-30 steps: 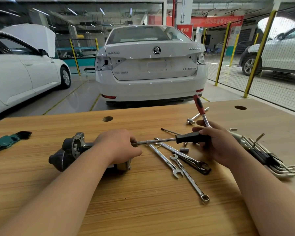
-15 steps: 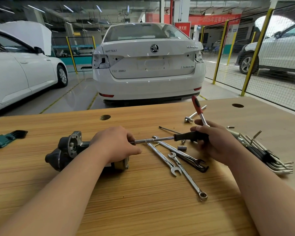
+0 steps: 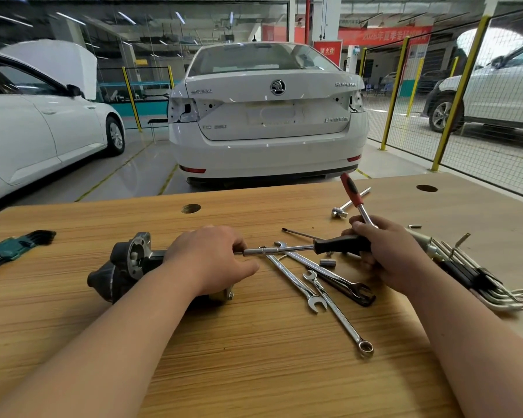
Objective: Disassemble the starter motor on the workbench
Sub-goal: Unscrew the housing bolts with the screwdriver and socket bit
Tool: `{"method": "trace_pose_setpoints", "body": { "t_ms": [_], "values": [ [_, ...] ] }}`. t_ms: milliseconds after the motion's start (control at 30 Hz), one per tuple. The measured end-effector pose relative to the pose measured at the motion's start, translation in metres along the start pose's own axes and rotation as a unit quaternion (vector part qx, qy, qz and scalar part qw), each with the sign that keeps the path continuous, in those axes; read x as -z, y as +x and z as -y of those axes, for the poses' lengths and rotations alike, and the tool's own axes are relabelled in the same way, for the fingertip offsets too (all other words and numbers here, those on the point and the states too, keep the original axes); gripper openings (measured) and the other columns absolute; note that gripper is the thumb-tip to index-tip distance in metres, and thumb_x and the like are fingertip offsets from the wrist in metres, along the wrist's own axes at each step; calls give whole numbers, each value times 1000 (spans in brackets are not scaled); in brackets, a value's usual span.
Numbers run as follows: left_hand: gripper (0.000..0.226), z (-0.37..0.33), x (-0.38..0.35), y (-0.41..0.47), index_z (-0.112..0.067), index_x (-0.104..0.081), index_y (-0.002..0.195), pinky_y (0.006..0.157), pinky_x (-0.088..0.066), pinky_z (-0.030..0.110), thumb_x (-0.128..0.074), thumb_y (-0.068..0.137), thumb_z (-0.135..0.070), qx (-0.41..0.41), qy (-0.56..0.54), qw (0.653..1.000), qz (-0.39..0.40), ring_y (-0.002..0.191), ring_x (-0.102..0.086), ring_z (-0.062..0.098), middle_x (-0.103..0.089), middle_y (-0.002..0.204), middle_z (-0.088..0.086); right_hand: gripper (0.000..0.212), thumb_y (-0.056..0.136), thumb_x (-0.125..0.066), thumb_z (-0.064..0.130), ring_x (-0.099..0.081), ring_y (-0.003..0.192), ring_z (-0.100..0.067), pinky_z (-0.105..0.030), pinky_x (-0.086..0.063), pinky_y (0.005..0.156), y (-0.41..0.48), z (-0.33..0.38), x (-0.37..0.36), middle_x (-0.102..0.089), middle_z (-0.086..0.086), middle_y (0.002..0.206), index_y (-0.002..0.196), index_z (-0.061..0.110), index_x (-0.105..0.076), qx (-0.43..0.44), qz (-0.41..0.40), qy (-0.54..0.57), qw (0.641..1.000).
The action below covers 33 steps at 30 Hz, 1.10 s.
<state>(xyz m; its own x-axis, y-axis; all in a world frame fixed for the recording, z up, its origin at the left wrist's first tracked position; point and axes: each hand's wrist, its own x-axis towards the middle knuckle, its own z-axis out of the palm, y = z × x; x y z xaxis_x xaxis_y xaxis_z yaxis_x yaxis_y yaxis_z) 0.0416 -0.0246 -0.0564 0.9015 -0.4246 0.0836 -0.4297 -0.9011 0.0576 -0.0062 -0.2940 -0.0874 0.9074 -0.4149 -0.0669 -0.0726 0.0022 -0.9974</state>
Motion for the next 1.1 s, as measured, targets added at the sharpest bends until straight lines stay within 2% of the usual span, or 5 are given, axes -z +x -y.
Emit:
{"method": "trace_pose_setpoints", "body": {
  "t_ms": [200, 400, 633, 833, 1100],
  "values": [
    [84, 11, 14, 0, -42, -42, 134, 91, -46, 36, -43, 64, -87, -31, 92, 993, 62, 125, -39, 11, -45, 137, -16, 19, 96, -59, 16, -52, 62, -17, -28, -46, 56, -2, 2, 4, -62, -18, 105, 113, 23, -61, 25, 31, 1, 999],
    [70, 11, 1, -7, -47, -42, 131, 73, -44, 30, -42, 70, -82, -10, 51, 999, 13, 117, -49, 9, -48, 134, -21, 28, 94, -51, 1, -60, 93, -23, -30, -46, 66, -4, 5, 4, -64, -6, 112, 106, 24, -61, 25, 46, 31, 998],
    [58, 4, 1, -6, -46, -46, 129, 81, -46, 34, -43, 76, -71, 14, 61, 998, 12, 116, -50, 13, -49, 133, -17, 12, 100, -53, 29, -52, 43, -7, -21, -41, 41, -4, 5, 0, -75, -6, 91, 105, 23, -62, 11, 1, -33, 999],
    [60, 5, 3, -5, -46, -43, 133, 86, -46, 36, -44, 79, -71, 2, 57, 998, 32, 119, -47, 14, -47, 132, -15, 11, 99, -55, 18, -45, 42, -9, -23, -38, 42, -2, 1, 1, -72, -9, 97, 108, 19, -61, 10, 15, 6, 1000],
    [60, 5, 9, -1, -48, -41, 134, 88, -48, 37, -52, 78, -66, 1, 47, 997, 69, 118, -47, 14, -48, 133, -14, 34, 93, -50, -5, -59, 113, -30, -36, -48, 89, 0, 2, 8, -60, -9, 122, 114, 20, -59, 5, 78, 103, 992]
  ]
}}
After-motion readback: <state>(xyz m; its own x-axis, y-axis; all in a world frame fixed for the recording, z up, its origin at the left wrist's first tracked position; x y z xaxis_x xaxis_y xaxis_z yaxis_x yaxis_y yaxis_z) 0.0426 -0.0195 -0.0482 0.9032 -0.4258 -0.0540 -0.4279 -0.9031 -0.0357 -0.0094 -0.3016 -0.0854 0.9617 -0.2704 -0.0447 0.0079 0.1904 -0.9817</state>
